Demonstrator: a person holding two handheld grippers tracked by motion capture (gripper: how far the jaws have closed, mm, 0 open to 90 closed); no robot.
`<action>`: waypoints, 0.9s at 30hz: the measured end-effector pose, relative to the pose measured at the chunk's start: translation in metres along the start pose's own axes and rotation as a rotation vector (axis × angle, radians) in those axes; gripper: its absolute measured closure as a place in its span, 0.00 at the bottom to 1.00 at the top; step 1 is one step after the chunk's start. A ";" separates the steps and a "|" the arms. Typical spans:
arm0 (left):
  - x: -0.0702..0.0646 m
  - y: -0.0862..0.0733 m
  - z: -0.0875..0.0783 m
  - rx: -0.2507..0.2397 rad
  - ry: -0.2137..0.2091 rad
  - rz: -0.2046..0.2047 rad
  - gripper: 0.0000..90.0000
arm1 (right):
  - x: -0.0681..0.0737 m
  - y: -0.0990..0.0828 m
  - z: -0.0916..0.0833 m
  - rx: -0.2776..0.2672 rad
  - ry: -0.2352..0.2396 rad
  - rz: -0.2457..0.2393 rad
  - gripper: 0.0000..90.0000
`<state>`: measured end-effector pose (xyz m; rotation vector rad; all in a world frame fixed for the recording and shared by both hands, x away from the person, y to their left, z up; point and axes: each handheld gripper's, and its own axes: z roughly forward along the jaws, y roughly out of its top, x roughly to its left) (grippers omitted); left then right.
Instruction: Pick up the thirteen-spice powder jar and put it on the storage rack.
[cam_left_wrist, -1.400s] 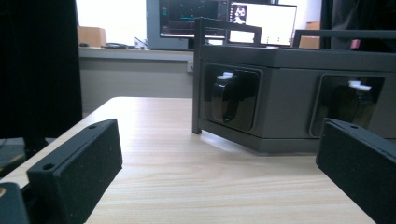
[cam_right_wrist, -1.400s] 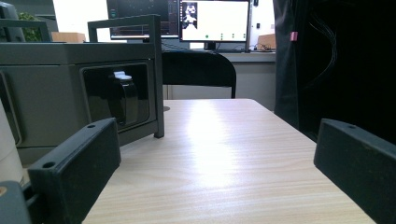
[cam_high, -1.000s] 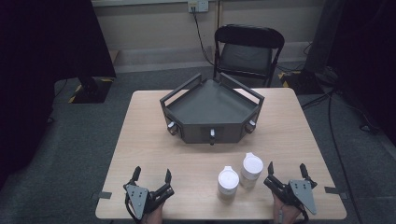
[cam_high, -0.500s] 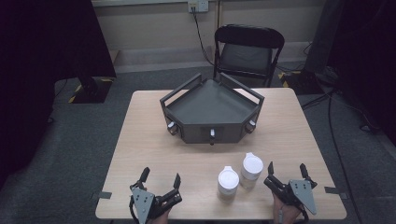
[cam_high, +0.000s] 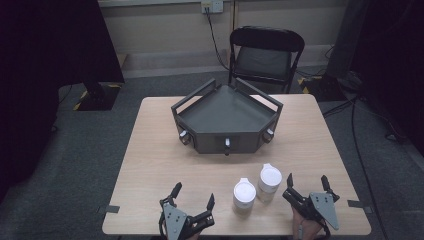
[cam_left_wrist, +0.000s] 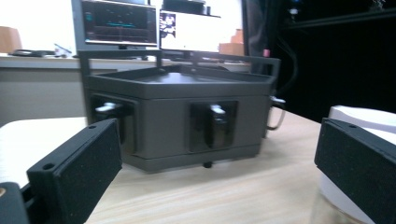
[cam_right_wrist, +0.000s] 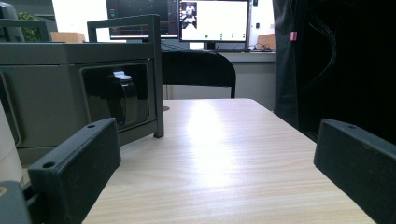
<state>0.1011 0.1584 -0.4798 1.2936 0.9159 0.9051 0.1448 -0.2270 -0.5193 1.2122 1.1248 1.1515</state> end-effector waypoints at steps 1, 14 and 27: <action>0.000 0.000 0.001 0.004 -0.013 -0.008 0.00 | 0.000 0.000 0.000 0.000 0.000 0.000 0.00; -0.035 0.003 0.013 0.014 -0.109 0.001 0.02 | 0.000 0.000 0.000 0.000 0.002 0.000 0.00; -0.058 0.005 0.040 0.105 -0.171 0.026 0.12 | 0.000 0.000 0.000 0.000 0.000 0.000 0.00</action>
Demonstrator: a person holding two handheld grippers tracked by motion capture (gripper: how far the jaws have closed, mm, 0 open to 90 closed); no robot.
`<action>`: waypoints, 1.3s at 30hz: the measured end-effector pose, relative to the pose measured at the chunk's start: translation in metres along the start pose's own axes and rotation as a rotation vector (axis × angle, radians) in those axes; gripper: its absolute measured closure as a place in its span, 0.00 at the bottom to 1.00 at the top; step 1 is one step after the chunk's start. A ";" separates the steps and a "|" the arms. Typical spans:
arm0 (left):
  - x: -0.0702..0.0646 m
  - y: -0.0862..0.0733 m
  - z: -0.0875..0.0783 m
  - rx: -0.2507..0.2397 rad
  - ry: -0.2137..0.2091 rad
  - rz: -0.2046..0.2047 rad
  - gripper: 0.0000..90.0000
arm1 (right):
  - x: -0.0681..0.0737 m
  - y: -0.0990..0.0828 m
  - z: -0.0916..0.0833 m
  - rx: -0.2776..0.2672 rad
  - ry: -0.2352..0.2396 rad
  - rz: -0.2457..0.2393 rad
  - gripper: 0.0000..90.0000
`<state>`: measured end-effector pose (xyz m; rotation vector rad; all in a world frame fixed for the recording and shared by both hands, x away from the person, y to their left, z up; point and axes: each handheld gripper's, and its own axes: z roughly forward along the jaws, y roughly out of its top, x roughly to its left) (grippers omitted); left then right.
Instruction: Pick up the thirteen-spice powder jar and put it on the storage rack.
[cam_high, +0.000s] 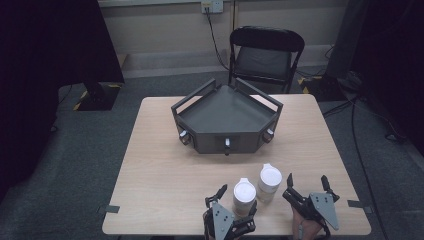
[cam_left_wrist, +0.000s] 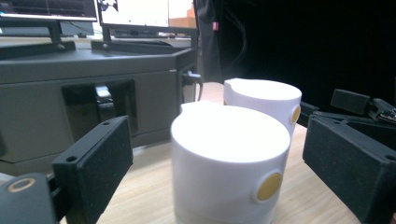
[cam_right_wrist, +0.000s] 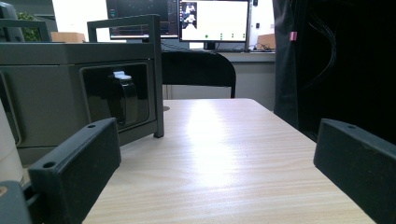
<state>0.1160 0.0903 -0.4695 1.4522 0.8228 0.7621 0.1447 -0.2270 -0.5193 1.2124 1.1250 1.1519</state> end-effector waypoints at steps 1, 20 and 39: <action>-0.003 -0.001 0.002 0.002 0.012 0.008 0.12 | 0.000 0.000 0.000 0.000 0.000 0.000 0.00; -0.017 -0.010 0.016 0.040 0.065 0.031 0.25 | 0.000 0.000 0.000 0.001 0.001 0.001 0.00; -0.011 -0.015 0.017 0.032 0.029 0.025 0.34 | 0.000 0.000 0.000 0.001 0.002 0.001 0.00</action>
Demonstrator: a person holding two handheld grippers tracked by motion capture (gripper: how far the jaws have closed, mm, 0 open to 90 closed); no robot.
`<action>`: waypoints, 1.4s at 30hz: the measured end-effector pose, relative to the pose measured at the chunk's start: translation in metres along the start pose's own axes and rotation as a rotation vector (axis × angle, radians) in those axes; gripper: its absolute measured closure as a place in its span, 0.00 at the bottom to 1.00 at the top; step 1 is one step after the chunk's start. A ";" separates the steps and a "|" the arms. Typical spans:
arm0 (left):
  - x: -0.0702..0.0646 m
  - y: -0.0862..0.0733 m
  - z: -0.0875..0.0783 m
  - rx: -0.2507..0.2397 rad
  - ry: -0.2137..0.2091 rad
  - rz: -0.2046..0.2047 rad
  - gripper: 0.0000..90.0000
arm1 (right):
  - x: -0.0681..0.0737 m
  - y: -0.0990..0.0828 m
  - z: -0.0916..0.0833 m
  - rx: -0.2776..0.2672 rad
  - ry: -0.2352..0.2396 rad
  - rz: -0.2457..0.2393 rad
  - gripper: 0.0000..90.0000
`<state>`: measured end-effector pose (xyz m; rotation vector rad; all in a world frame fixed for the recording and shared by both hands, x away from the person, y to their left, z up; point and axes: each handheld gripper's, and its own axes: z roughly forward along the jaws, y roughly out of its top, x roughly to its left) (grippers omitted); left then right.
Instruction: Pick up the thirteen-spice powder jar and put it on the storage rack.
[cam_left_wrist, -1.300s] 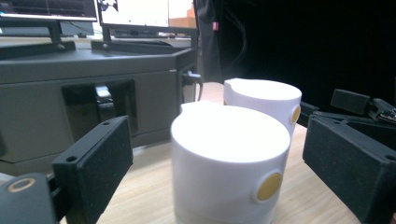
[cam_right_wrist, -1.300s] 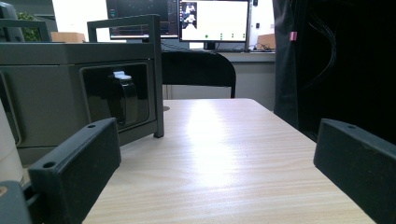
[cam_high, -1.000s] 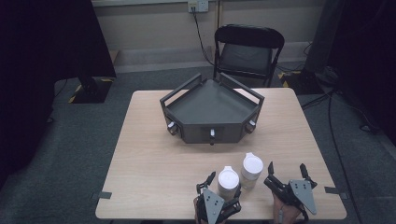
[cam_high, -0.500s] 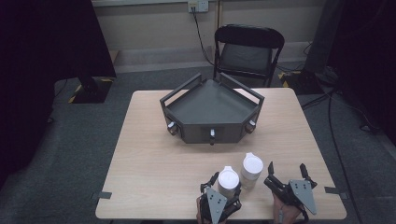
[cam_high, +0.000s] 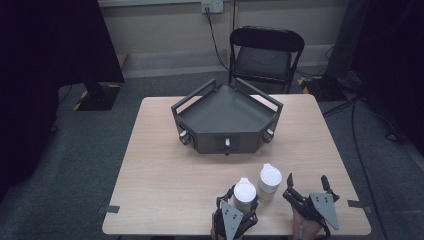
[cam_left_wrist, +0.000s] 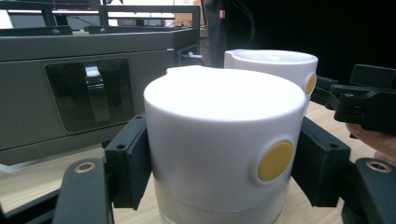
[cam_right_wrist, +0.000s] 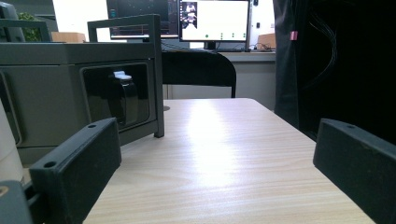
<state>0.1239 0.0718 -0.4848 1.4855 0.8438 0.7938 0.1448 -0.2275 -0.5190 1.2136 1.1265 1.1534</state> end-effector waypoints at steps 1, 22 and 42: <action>0.001 0.000 0.000 0.002 -0.002 -0.001 0.34 | 0.000 0.000 0.000 0.000 0.000 0.000 0.00; 0.015 0.010 -0.003 0.000 -0.029 0.018 0.34 | 0.000 0.000 0.000 0.000 0.002 -0.001 0.00; 0.057 0.022 -0.006 -0.021 -0.102 0.027 0.34 | -0.001 0.000 0.000 -0.001 0.005 -0.001 0.00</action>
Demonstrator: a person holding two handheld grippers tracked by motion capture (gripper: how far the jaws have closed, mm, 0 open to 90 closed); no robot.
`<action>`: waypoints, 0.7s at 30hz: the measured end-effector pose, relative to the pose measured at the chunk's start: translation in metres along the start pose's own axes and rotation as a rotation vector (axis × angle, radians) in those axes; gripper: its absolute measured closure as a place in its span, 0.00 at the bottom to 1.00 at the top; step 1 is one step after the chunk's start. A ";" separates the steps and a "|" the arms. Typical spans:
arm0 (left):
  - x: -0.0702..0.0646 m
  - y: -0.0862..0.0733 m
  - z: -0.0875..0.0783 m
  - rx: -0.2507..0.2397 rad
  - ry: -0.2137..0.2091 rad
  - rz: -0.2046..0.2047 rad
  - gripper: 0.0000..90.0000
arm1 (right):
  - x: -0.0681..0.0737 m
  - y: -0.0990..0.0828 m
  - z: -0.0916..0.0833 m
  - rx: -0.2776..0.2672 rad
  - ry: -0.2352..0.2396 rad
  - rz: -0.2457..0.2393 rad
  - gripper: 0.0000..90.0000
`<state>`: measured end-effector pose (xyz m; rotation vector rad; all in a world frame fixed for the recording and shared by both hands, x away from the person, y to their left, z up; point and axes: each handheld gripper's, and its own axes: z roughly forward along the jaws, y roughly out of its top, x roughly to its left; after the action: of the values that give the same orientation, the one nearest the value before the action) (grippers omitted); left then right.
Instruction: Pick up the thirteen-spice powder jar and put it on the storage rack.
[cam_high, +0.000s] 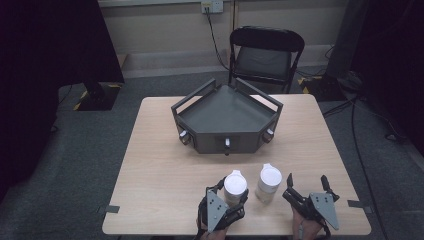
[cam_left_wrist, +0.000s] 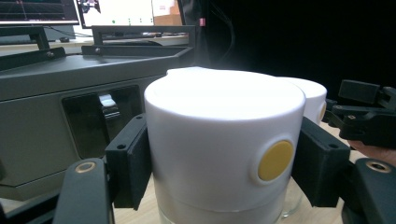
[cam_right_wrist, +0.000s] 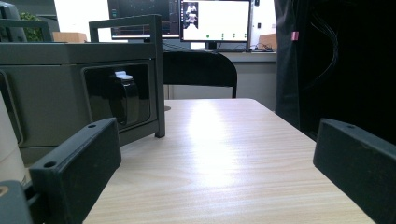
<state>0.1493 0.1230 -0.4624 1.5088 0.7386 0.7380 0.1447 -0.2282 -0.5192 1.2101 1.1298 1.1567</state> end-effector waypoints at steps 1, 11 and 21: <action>0.002 0.001 0.000 -0.001 -0.003 0.007 0.34 | 0.000 0.000 0.000 0.000 0.000 0.000 0.00; 0.033 0.013 0.005 -0.008 -0.011 0.022 0.34 | 0.000 0.000 0.000 0.000 0.002 0.000 0.00; 0.058 0.033 0.011 -0.025 0.007 -0.026 0.34 | 0.000 0.000 0.000 0.000 0.002 0.000 0.00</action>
<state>0.1934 0.1617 -0.4281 1.4725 0.7499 0.7308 0.1446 -0.2285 -0.5192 1.2095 1.1312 1.1578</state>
